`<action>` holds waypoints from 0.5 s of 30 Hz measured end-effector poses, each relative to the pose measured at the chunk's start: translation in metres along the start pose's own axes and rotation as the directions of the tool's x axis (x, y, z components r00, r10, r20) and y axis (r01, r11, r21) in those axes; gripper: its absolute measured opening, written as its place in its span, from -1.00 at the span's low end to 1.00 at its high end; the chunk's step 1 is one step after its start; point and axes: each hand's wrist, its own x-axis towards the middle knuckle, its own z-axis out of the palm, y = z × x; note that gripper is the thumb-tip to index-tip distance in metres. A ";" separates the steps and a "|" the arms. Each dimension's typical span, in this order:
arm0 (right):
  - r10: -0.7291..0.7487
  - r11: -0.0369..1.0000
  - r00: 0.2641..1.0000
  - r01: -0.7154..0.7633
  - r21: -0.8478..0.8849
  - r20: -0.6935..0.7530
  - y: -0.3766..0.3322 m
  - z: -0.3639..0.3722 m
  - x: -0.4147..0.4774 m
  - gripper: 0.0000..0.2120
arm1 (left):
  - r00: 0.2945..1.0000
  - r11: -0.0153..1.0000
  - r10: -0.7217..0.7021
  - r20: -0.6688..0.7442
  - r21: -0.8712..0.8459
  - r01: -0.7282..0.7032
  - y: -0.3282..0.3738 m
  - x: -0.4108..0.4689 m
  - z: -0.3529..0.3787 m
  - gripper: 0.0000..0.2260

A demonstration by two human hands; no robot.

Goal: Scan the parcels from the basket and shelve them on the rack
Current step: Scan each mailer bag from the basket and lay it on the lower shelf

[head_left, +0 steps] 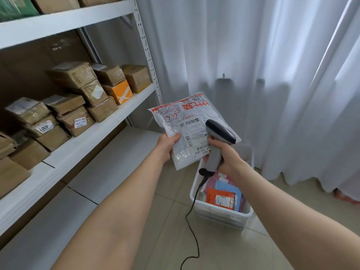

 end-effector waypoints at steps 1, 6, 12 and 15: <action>-0.017 1.000 1.000 0.017 0.007 -0.009 0.001 0.004 0.000 -0.73 | 1.000 1.000 -0.002 0.006 0.013 0.002 0.003 0.001 -0.002 -0.79; -0.113 0.993 0.989 0.112 -0.025 -0.092 0.021 0.034 -0.002 -0.74 | 0.996 0.997 -0.048 0.069 -0.060 0.052 0.022 -0.001 -0.029 -0.65; -0.227 0.973 0.954 0.213 -0.090 -0.197 0.035 0.057 0.001 -0.85 | 0.911 0.981 -0.179 0.370 -0.009 0.196 0.028 -0.016 -0.041 -0.71; -0.252 0.964 0.947 0.229 -0.134 -0.197 0.038 0.061 -0.001 -0.85 | 0.910 0.978 -0.206 0.359 0.047 0.203 0.029 -0.015 -0.049 -0.64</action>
